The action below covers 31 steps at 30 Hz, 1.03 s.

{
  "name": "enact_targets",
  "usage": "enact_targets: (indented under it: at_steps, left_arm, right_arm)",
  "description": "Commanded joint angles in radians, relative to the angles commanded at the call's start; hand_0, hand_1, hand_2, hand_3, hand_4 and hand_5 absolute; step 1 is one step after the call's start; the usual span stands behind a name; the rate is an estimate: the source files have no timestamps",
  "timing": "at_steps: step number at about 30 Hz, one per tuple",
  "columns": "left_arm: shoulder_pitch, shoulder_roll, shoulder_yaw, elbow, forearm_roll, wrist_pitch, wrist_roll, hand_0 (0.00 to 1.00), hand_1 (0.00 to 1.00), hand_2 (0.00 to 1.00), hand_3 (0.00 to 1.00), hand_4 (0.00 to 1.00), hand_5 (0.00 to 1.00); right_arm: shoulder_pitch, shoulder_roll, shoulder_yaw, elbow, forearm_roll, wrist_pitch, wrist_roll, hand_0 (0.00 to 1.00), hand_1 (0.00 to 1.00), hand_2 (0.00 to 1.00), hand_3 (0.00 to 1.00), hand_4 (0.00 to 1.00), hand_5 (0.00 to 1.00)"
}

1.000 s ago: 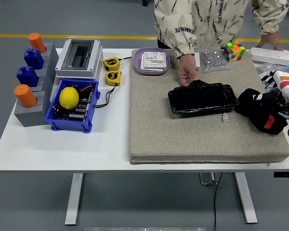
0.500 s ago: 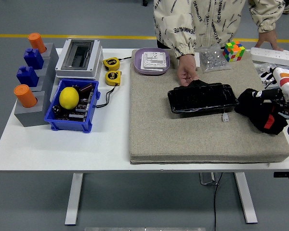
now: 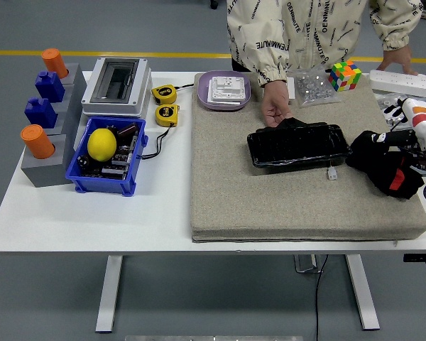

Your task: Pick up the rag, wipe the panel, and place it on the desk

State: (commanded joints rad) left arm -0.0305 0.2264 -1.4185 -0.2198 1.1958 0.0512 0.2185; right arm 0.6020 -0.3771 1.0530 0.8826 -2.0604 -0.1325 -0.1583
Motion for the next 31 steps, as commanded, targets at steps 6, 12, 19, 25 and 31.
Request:
enact_targets:
  at_steps: [6, 12, 19, 25, 31]
  left_arm:
    - [0.002, 0.002, 0.002, 0.0, -0.001, 0.0, 0.0, 0.635, 0.658, 0.682, 0.572, 0.613, 0.507]
    - [0.003, 0.004, 0.003, 0.0, -0.001, 0.0, 0.0, 0.635, 0.658, 0.682, 0.573, 0.613, 0.508]
    - [0.004, 0.001, 0.002, 0.001, -0.002, 0.0, 0.0, 0.635, 0.658, 0.683, 0.572, 0.612, 0.509]
    - [0.002, 0.002, -0.002, 0.001, 0.001, 0.0, 0.0, 0.635, 0.658, 0.685, 0.573, 0.613, 0.51]
    - [0.001, 0.002, -0.004, 0.0, 0.001, 0.0, 0.0, 0.635, 0.658, 0.684, 0.573, 0.613, 0.51]
  right_arm:
    - [-0.002, 0.001, 0.0, -0.001, 0.0, 0.0, -0.001, 0.574, 0.599, 0.685, 0.704, 0.998, 0.549]
    - [-0.003, 0.003, 0.001, -0.001, -0.001, 0.001, -0.001, 0.575, 0.597, 0.685, 0.704, 0.998, 0.546]
    - [0.0, 0.001, 0.003, 0.0, -0.001, 0.003, -0.001, 0.575, 0.598, 0.685, 0.704, 0.998, 0.546]
    - [0.003, -0.001, 0.007, 0.0, -0.002, 0.003, -0.001, 0.575, 0.596, 0.685, 0.704, 0.998, 0.546]
    - [0.003, -0.001, 0.009, -0.001, -0.002, 0.003, -0.001, 0.574, 0.598, 0.685, 0.704, 0.998, 0.545]
